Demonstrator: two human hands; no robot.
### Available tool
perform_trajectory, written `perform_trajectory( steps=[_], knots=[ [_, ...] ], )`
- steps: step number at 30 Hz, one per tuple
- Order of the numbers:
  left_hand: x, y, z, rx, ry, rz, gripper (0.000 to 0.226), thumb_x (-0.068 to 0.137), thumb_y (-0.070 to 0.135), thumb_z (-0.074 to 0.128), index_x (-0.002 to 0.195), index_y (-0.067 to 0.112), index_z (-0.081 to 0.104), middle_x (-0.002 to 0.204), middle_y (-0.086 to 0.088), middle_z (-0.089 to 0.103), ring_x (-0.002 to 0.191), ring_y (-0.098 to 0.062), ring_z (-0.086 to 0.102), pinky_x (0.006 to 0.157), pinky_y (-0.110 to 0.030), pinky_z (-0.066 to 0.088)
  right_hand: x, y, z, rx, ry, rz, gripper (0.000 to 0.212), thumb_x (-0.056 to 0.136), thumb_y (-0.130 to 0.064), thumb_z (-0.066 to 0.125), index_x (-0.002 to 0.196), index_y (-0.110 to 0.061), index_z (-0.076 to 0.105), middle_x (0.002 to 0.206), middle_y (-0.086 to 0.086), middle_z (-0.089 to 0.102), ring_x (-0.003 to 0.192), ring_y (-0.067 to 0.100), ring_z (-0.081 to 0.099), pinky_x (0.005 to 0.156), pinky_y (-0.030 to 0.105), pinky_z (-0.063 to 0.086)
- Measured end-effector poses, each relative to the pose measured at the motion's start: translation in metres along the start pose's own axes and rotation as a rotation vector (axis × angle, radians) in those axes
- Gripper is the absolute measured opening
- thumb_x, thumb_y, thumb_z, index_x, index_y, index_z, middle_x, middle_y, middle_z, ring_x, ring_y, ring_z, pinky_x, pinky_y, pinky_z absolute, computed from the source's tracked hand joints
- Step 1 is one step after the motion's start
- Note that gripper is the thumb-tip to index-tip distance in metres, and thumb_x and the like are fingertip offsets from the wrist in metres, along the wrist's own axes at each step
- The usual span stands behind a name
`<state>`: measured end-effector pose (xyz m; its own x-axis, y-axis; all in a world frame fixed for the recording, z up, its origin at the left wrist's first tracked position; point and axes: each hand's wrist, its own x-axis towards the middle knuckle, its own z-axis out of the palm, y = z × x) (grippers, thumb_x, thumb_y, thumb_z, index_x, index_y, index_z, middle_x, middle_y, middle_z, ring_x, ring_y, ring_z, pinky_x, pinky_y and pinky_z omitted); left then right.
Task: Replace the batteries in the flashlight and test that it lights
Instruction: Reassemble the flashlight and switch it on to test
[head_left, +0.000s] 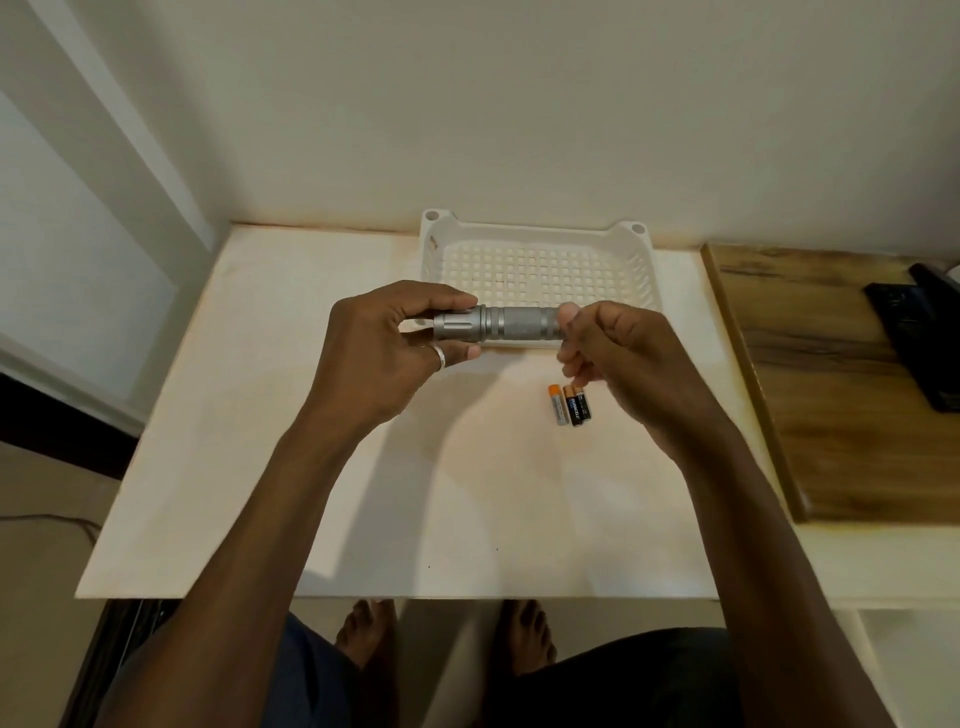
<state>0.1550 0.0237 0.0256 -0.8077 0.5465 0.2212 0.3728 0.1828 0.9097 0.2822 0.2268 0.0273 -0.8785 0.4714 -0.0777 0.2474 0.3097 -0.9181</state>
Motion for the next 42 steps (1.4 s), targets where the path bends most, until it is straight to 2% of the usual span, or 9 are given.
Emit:
perform_trajectory(
  steps=[5,7,9,13,16,22,29,35,42],
  knots=[
    [-0.001,-0.002,-0.001,-0.013,-0.002,0.002,0.04,0.068,-0.001,0.091,0.104,0.014,0.079,0.102,0.003,0.076,0.096,-0.008,0.072,0.087,-0.017,0.057,0.001,0.001,0.002,0.072,-0.013,0.082,0.047,0.103,-0.051,0.052,0.097,-0.01,0.074,0.084,0.005,0.079,0.078,0.012,0.076,0.072,0.028,0.062],
    [0.0,-0.001,-0.002,-0.031,0.0,-0.01,0.04,0.068,0.001,0.091,0.103,0.016,0.079,0.103,0.005,0.076,0.097,-0.006,0.072,0.087,-0.016,0.056,-0.001,0.002,-0.008,0.162,-0.069,0.023,0.024,0.101,-0.033,0.064,0.117,-0.016,0.07,0.098,0.004,0.08,0.095,0.016,0.077,0.083,0.03,0.063],
    [0.001,0.0,-0.003,-0.056,0.001,-0.023,0.041,0.068,0.002,0.091,0.103,0.02,0.078,0.104,0.008,0.075,0.098,-0.004,0.072,0.087,-0.015,0.055,-0.002,0.004,-0.013,0.215,-0.103,-0.026,0.029,0.095,-0.012,0.071,0.123,-0.018,0.067,0.105,0.005,0.08,0.102,0.02,0.076,0.089,0.033,0.062],
    [0.001,0.001,-0.002,-0.073,-0.002,-0.041,0.042,0.068,0.004,0.092,0.103,0.022,0.077,0.104,0.007,0.076,0.1,-0.007,0.072,0.087,-0.015,0.055,-0.003,0.002,-0.009,0.147,-0.086,-0.019,0.013,0.101,-0.021,0.065,0.11,-0.014,0.071,0.093,0.002,0.079,0.086,0.012,0.075,0.079,0.028,0.061],
    [0.001,0.001,-0.002,-0.092,0.006,-0.054,0.041,0.068,0.006,0.092,0.103,0.021,0.076,0.106,0.004,0.076,0.102,-0.009,0.072,0.086,-0.014,0.054,-0.003,-0.001,-0.001,0.03,-0.069,0.027,0.037,0.105,-0.04,0.054,0.09,-0.012,0.074,0.08,-0.003,0.076,0.073,0.007,0.072,0.068,0.025,0.058],
    [0.001,0.001,-0.003,-0.102,-0.013,-0.066,0.041,0.068,0.007,0.092,0.102,0.024,0.077,0.106,0.007,0.077,0.103,-0.011,0.073,0.089,-0.016,0.054,-0.002,-0.002,-0.005,0.193,-0.066,-0.011,0.022,0.101,-0.022,0.066,0.122,-0.014,0.065,0.102,0.004,0.08,0.095,0.018,0.078,0.076,0.025,0.061],
    [0.001,0.002,-0.002,-0.053,-0.014,-0.064,0.041,0.067,0.013,0.093,0.101,0.031,0.077,0.106,0.01,0.077,0.103,-0.008,0.073,0.097,-0.028,0.056,-0.004,-0.003,-0.004,0.156,-0.039,-0.03,0.022,0.101,-0.019,0.065,0.119,-0.008,0.068,0.094,0.003,0.079,0.083,0.012,0.074,0.077,0.026,0.058],
    [0.0,0.0,0.002,0.013,-0.017,-0.071,0.042,0.067,0.017,0.094,0.103,0.03,0.078,0.104,0.014,0.077,0.101,0.0,0.071,0.097,-0.019,0.052,-0.005,-0.005,-0.002,0.132,-0.022,-0.012,0.02,0.103,-0.017,0.061,0.114,-0.002,0.069,0.088,0.006,0.075,0.077,0.008,0.07,0.074,0.024,0.056],
    [0.003,0.001,0.005,-0.065,0.037,-0.101,0.04,0.067,0.016,0.095,0.101,0.03,0.078,0.103,0.016,0.077,0.098,-0.002,0.073,0.087,-0.014,0.054,-0.009,-0.022,0.022,0.528,0.159,0.111,0.029,0.103,-0.023,0.062,0.127,-0.008,0.055,0.107,0.011,0.076,0.095,0.02,0.079,0.078,0.025,0.061]
  ],
)
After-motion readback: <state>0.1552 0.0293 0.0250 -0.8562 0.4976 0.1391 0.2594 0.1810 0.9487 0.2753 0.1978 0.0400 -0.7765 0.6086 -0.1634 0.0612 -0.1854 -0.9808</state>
